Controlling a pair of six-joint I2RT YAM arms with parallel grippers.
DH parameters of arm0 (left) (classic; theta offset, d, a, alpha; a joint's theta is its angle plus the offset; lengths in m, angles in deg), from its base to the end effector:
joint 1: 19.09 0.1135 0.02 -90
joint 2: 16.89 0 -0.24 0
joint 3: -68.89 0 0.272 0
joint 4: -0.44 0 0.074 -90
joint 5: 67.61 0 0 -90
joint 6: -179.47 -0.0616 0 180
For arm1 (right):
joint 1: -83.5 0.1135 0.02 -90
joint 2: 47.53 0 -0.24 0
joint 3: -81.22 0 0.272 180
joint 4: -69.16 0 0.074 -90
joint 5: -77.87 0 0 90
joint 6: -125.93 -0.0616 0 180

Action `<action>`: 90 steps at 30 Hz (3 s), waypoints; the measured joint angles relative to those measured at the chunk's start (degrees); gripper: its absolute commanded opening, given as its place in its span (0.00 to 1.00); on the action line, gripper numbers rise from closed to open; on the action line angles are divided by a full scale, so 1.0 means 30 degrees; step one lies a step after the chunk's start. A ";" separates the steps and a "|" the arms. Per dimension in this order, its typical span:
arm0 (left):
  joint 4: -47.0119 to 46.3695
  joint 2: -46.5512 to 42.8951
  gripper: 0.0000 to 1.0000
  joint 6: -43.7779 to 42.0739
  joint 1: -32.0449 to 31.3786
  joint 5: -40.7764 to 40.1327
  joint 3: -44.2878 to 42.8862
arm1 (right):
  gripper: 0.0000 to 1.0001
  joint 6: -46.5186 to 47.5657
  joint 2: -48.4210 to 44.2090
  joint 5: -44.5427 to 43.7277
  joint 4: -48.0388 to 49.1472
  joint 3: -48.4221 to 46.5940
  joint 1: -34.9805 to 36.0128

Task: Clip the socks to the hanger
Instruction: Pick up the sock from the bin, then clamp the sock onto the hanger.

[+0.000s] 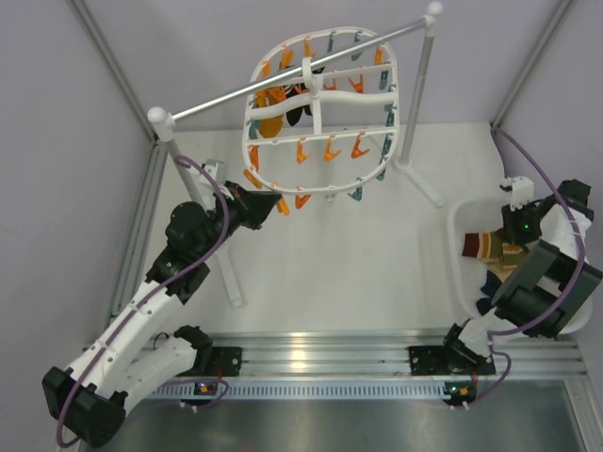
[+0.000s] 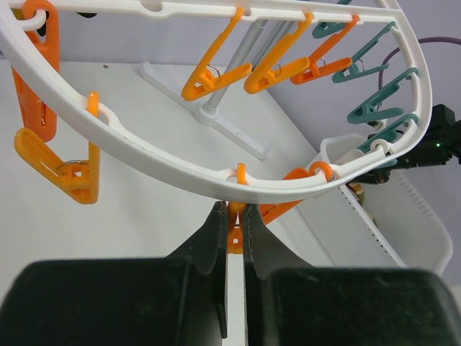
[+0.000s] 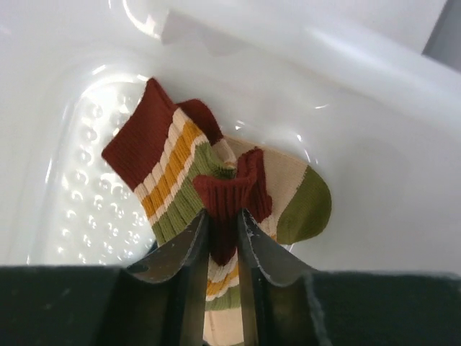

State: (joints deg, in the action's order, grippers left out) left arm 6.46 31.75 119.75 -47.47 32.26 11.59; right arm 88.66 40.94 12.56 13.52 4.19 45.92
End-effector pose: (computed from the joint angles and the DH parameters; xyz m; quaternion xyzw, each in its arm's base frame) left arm 0.2280 -0.1352 0.3408 0.0508 0.6890 -0.4047 0.5991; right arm 0.2779 -0.1814 0.1798 -0.1683 0.9434 0.0101 0.2854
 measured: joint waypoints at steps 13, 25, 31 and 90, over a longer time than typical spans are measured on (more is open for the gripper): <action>0.0117 0.0000 0.00 0.0000 0.0058 0.0219 -0.0138 | 0.00 0.0350 -0.0328 0.0291 -0.1005 -0.0750 -0.0204; 0.0233 0.0029 0.00 0.0000 0.0058 0.0408 -0.0270 | 0.00 -0.0597 -0.3104 0.6040 -0.2739 -0.4437 -0.2273; 0.0415 0.0087 0.00 0.0007 0.0066 0.0561 -0.0561 | 0.00 -0.4590 -0.6455 0.8976 -0.0809 -0.6907 -0.2280; -0.1231 0.1625 0.00 0.3905 0.0066 0.1872 -0.0860 | 0.00 -1.5103 -0.6666 -1.4834 1.8090 0.4495 3.3368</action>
State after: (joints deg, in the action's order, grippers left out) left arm 2.77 36.63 131.47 -47.28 37.87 9.01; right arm 43.35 20.94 -31.94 67.79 17.67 146.02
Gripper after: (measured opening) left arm 0.078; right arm 0.022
